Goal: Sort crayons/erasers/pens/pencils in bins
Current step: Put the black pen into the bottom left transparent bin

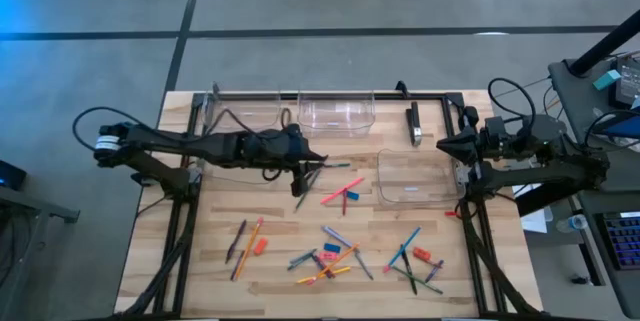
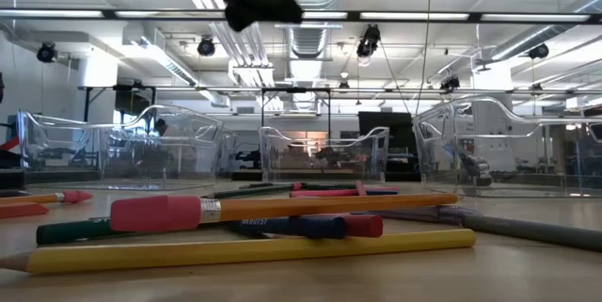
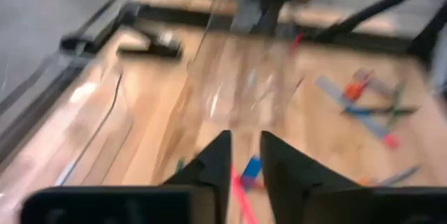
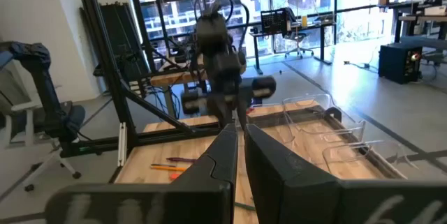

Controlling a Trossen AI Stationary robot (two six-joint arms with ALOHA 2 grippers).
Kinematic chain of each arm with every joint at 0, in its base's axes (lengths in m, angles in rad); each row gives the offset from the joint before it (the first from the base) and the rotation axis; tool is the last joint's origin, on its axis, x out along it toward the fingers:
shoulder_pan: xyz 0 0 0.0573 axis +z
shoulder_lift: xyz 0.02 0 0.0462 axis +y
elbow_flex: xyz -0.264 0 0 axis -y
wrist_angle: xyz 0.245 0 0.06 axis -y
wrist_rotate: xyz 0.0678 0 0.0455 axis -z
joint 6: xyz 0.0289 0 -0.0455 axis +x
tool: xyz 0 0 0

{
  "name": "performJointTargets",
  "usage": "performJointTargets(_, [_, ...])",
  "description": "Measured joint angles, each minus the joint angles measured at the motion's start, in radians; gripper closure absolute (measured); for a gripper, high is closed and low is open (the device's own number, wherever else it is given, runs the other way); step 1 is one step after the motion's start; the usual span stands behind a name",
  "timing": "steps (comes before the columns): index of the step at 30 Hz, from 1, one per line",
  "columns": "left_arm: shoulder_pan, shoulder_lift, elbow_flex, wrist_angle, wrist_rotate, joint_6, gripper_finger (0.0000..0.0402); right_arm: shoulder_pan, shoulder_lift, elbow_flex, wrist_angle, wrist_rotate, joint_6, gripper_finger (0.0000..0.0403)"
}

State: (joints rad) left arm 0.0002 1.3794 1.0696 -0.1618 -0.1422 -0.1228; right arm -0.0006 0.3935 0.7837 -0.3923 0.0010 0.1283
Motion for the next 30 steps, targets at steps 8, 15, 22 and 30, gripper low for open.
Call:
performJointTargets(8, [0.0,0.117,0.0,-0.024,-0.084,-0.037,0.022,0.0,0.0,0.0,0.0,0.0,-0.044,0.038])
performJointTargets(15, [0.0,0.196,0.0,-0.021,-0.128,-0.082,0.0208,0.0,0.0,0.0,0.011,0.0,-0.002,0.038])
performJointTargets(22, [0.0,0.232,0.0,-0.022,-0.13,-0.113,0.0208,0.0,0.003,-0.002,0.004,0.0,0.087,0.038])
performJointTargets(30, [0.0,0.234,-0.001,-0.022,-0.229,-0.133,0.0208,0.0,0.059,-0.122,0.036,-0.002,0.08,0.038])
